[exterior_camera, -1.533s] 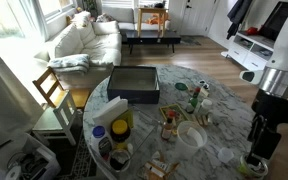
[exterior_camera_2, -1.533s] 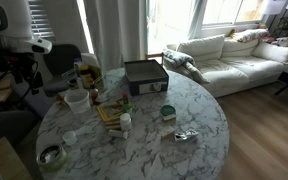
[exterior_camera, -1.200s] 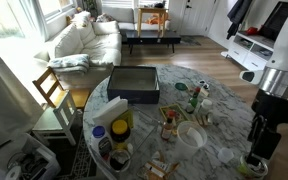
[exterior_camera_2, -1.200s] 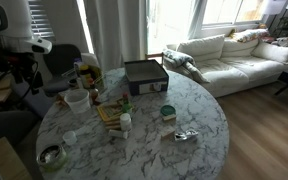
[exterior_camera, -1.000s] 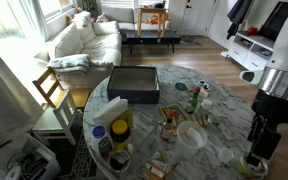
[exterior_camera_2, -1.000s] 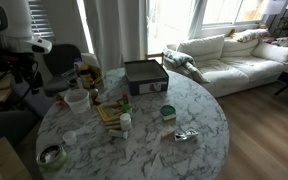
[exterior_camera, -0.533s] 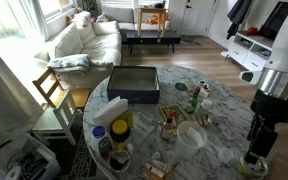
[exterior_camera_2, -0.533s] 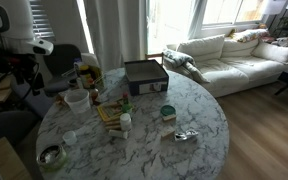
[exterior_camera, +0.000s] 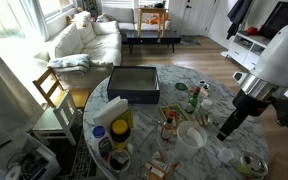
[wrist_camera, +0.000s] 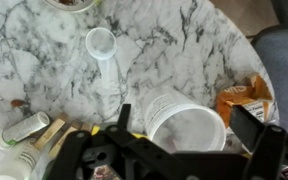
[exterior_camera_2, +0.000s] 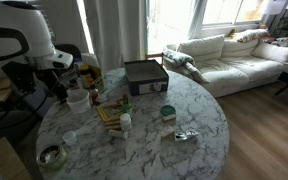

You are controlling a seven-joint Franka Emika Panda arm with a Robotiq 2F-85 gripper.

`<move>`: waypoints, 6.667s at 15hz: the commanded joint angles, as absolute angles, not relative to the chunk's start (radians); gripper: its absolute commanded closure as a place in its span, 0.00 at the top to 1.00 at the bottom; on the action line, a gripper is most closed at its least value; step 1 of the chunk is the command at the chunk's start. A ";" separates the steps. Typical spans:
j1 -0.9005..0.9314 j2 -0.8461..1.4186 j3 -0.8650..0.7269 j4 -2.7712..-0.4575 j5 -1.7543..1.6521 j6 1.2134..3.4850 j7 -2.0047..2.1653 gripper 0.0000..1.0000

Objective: Pick up the clear cup and pour its contents into the clear measuring spoon

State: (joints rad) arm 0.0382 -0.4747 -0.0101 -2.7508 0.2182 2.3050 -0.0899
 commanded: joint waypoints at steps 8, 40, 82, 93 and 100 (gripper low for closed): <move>0.029 -0.179 -0.017 -2.756 0.239 2.727 0.025 1.00; 0.026 -0.130 -0.084 -2.674 0.586 2.632 -0.149 0.00; 0.094 -0.325 0.182 -2.454 -0.465 1.691 -0.168 0.01; 0.183 -0.204 0.255 -2.452 -0.591 1.579 -0.036 0.04; 0.175 -0.107 0.262 -2.465 -0.620 1.567 0.150 0.01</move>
